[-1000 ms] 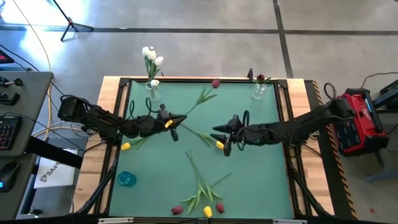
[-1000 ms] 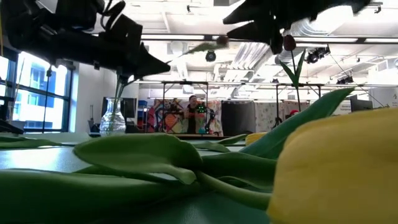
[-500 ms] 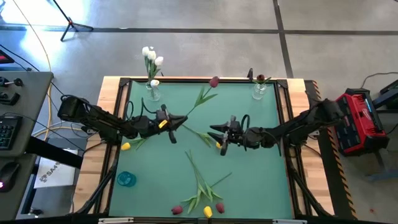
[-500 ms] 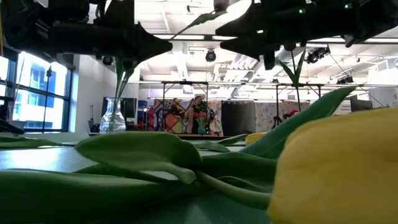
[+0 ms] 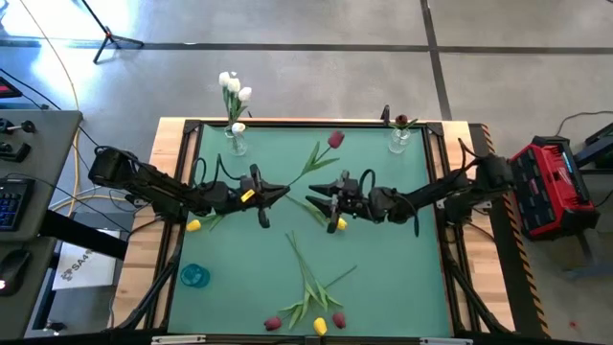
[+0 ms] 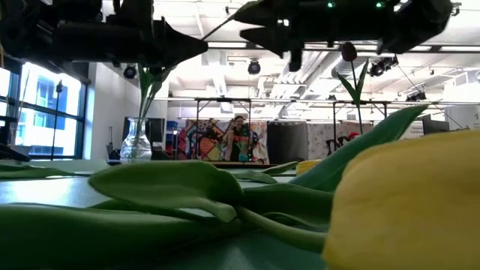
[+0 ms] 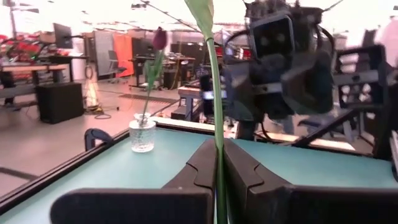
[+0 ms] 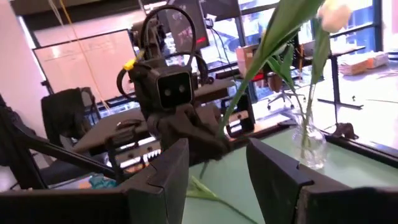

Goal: Sort flowers into vase by color
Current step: Put the red flower into the right transparent vase

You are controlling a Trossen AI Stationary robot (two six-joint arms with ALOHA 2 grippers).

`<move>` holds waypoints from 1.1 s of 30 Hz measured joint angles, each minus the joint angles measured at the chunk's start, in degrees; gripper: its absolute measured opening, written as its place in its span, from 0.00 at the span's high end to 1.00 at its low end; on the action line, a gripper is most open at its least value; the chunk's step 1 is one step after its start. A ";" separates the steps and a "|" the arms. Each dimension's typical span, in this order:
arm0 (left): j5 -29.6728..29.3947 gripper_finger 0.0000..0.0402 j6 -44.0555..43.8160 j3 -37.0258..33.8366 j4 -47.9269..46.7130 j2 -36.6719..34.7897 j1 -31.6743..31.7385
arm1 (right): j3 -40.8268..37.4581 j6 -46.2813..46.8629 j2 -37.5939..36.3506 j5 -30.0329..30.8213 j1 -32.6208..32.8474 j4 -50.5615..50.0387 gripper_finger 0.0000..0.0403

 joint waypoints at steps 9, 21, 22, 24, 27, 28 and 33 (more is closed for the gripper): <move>2.14 1.00 7.42 -0.02 -4.41 0.35 -3.11 | 3.31 4.31 4.32 -6.17 -0.72 0.63 0.63; 1.46 1.00 9.34 1.39 -1.30 10.26 -5.20 | 2.82 6.37 12.35 -1.28 2.10 13.01 0.63; 1.45 1.00 9.28 2.07 -1.20 11.13 -5.25 | 2.82 6.39 12.66 -0.03 2.19 12.83 0.63; 1.84 1.00 9.34 2.85 -0.91 12.54 -5.41 | 2.78 6.58 12.89 2.14 2.29 11.67 0.64; 2.43 1.00 10.07 4.01 -0.60 13.74 -5.66 | 2.78 6.58 12.96 3.61 2.53 10.41 0.67; 2.48 1.00 10.08 4.25 -0.52 14.00 -5.66 | 2.78 6.36 12.96 3.74 2.75 10.40 0.69; 2.57 1.00 10.09 4.39 -0.48 14.21 -5.66 | 2.78 5.01 12.96 4.23 3.52 10.87 0.81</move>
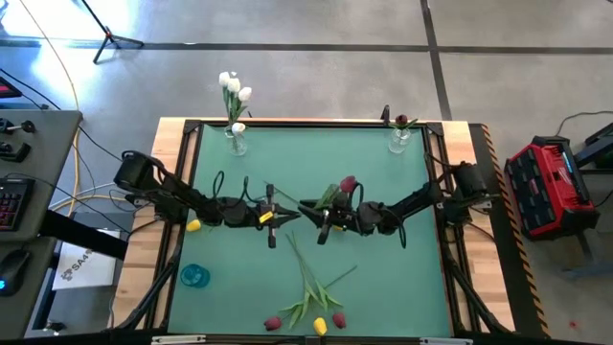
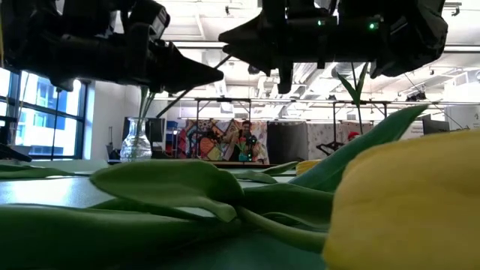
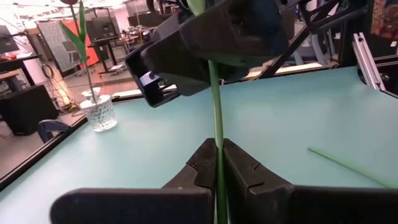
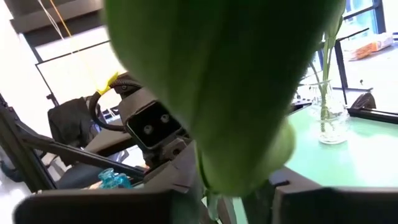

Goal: Sort flowers into vase by color
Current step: Put the red flower into the right transparent vase

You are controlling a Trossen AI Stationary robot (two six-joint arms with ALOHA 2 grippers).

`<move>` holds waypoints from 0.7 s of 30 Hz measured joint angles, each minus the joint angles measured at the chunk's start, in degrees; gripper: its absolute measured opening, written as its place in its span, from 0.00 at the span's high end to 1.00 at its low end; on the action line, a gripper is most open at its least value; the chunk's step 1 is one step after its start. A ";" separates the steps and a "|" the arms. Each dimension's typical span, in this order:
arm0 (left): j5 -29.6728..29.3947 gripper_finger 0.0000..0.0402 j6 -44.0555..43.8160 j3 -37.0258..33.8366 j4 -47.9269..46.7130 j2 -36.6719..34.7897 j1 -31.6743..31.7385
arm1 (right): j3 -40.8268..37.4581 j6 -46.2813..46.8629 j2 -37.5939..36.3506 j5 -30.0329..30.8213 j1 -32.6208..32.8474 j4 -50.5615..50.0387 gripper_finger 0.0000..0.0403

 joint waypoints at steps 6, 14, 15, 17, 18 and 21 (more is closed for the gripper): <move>-0.12 1.00 -2.62 -0.04 -0.35 0.00 0.51 | 0.00 -0.02 0.00 -0.05 0.09 -1.14 0.95; -0.07 0.99 -3.56 -0.04 -1.37 -0.02 0.96 | 0.00 -0.83 0.00 -0.25 -0.04 -2.14 1.00; 0.14 0.97 -3.52 -0.05 -1.51 -0.02 0.95 | 0.00 -1.25 0.00 -0.29 -0.13 -2.50 1.00; 0.34 0.93 -3.56 -0.07 -1.63 -0.02 0.74 | 0.00 -1.38 0.00 -0.29 -0.20 -3.51 1.00; 0.31 0.91 -3.56 -0.07 -1.95 -0.02 0.72 | 0.00 -1.14 0.00 -0.29 -0.29 -4.10 1.00; 0.05 0.81 -3.97 -0.07 -3.67 -0.02 0.70 | 0.00 -1.20 0.00 -0.28 -0.33 -5.21 1.00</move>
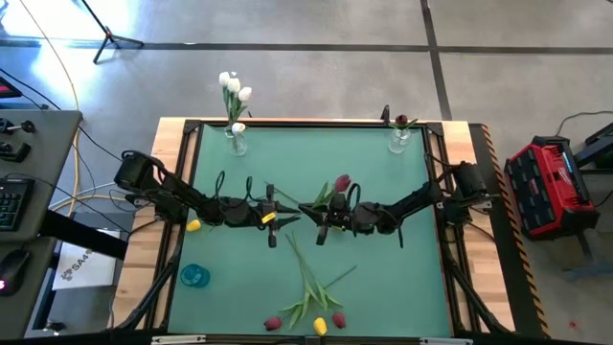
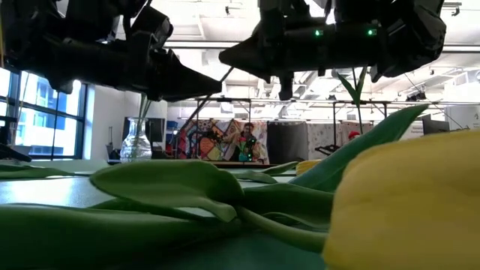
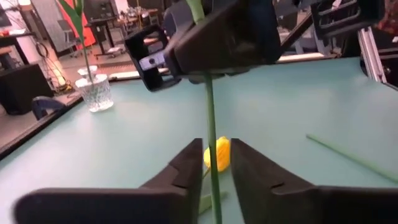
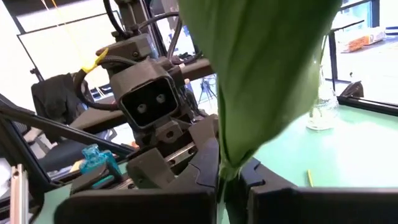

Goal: Sort flowers into vase by color
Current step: Put the red flower into the right transparent vase

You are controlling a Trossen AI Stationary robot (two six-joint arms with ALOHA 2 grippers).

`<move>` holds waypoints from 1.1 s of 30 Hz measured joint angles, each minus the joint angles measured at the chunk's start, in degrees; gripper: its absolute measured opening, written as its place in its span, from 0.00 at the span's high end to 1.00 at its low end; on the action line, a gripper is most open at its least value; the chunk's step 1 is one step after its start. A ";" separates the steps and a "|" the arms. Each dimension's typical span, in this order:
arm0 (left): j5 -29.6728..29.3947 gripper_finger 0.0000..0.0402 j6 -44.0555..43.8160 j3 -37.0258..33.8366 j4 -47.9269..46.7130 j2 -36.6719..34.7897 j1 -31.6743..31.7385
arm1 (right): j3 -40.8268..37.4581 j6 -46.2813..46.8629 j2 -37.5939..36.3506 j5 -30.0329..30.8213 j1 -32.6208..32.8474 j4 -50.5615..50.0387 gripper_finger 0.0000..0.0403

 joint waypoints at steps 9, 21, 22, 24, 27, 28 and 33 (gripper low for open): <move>4.40 0.60 -2.55 1.01 -0.19 0.00 0.31 | 0.02 -2.37 -0.18 -7.65 -1.91 -0.85 1.00; 5.97 0.76 -3.52 1.38 -1.40 -0.02 1.29 | 0.11 -2.40 -0.79 -18.20 -4.79 -1.67 1.00; 5.96 0.81 -3.64 1.38 -1.57 -0.02 1.51 | 0.11 -2.40 -0.79 -18.22 -4.79 -1.62 1.00; 5.97 0.92 -3.66 1.38 -1.73 -0.02 1.83 | 0.11 -2.44 -0.79 -18.20 -4.79 -1.56 1.00; 5.34 0.98 -4.20 1.38 -1.25 -0.02 2.14 | 0.11 -2.58 -0.79 -18.02 -4.79 -1.56 1.00; 4.67 0.97 -4.50 1.38 -1.09 -0.02 2.16 | 0.11 -2.50 -0.79 -17.63 -4.79 -1.44 1.00; 0.41 0.99 -5.43 1.38 -0.38 -0.02 2.10 | 0.11 -2.60 -0.79 -15.42 -4.36 -0.68 1.00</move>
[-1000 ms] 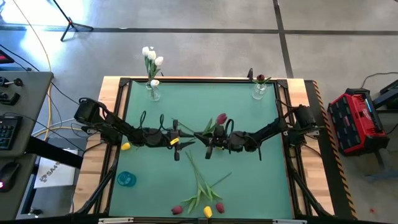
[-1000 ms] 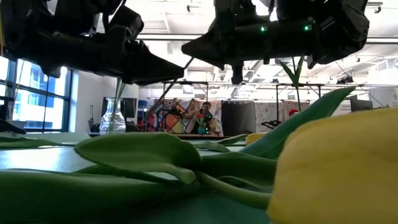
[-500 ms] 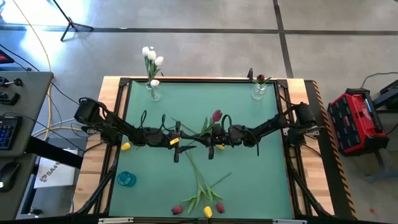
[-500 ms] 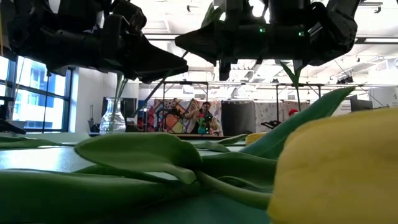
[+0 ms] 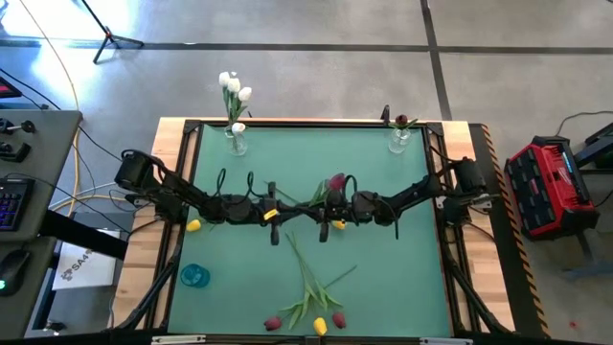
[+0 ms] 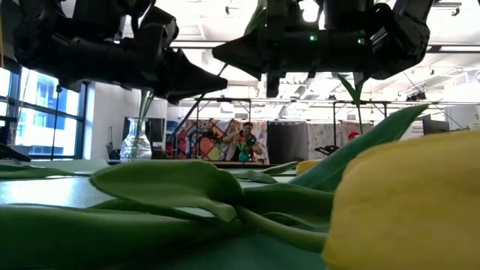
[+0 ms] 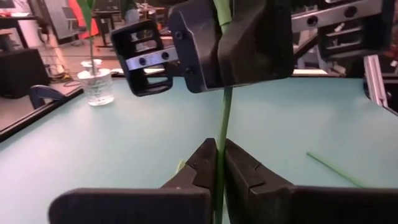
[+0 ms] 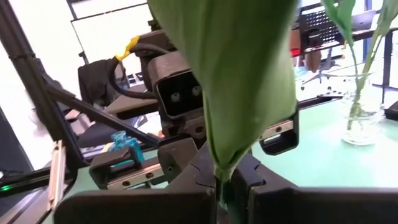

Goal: Sort flowers into vase by color
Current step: Put the red flower into the right transparent vase

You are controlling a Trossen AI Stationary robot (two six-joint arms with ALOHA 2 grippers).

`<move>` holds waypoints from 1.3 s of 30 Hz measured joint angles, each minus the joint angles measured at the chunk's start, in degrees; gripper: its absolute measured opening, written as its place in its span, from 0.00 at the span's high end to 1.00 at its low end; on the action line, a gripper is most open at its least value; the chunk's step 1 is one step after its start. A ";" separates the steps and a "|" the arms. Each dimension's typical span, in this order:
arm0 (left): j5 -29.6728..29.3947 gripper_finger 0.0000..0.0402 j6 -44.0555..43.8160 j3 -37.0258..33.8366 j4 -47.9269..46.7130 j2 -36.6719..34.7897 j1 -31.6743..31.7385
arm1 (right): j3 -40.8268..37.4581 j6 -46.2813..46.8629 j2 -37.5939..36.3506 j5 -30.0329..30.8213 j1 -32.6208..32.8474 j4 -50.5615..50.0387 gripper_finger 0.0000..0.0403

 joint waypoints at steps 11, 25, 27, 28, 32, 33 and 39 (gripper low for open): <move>-2.58 1.00 0.31 0.02 5.46 -0.04 -0.36 | 0.00 1.82 0.00 2.83 0.29 1.50 0.64; -4.43 1.00 -1.09 -2.76 6.64 -0.04 -0.37 | -11.07 2.92 -6.61 8.33 0.17 13.57 0.58; -4.33 1.00 -1.07 -2.43 6.59 -0.04 -0.37 | -11.21 3.78 -6.69 7.08 -0.03 13.05 0.61; -4.25 1.00 -1.07 -2.24 6.64 -0.04 -0.30 | -10.75 3.85 -6.38 6.52 -0.04 12.42 0.63; -3.33 1.00 -0.15 -1.21 6.21 -0.04 -0.02 | -8.02 3.23 -5.84 5.26 0.01 9.78 0.64; -2.57 1.00 -0.15 -0.91 6.08 -0.04 0.11 | -7.37 2.71 -5.84 5.10 0.01 9.38 0.64; -1.26 1.00 1.30 -0.02 5.46 -0.04 0.12 | -6.23 1.79 -5.84 5.30 -0.04 8.44 0.67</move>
